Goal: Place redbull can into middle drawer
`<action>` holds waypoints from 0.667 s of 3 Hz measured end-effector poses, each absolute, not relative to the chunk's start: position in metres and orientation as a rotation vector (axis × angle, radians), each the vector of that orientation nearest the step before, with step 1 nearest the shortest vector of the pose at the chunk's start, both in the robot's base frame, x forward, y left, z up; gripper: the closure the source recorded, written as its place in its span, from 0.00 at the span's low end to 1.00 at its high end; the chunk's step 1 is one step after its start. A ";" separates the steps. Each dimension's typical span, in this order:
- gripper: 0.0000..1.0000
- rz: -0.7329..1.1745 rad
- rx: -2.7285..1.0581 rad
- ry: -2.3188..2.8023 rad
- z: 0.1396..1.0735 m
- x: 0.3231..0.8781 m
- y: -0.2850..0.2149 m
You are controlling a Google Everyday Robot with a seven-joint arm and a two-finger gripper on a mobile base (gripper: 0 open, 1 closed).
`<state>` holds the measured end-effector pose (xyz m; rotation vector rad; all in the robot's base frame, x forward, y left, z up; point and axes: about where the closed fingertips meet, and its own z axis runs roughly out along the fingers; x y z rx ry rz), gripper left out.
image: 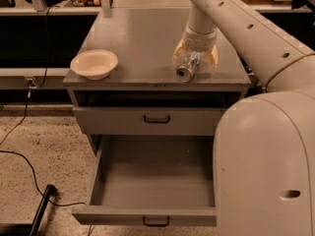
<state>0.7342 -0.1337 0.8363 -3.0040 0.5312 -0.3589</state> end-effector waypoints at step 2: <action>0.79 -0.313 -2.947 0.433 0.845 0.730 -0.107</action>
Offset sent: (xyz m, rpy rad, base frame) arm -0.0158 0.0351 0.0236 0.1013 0.0291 0.0923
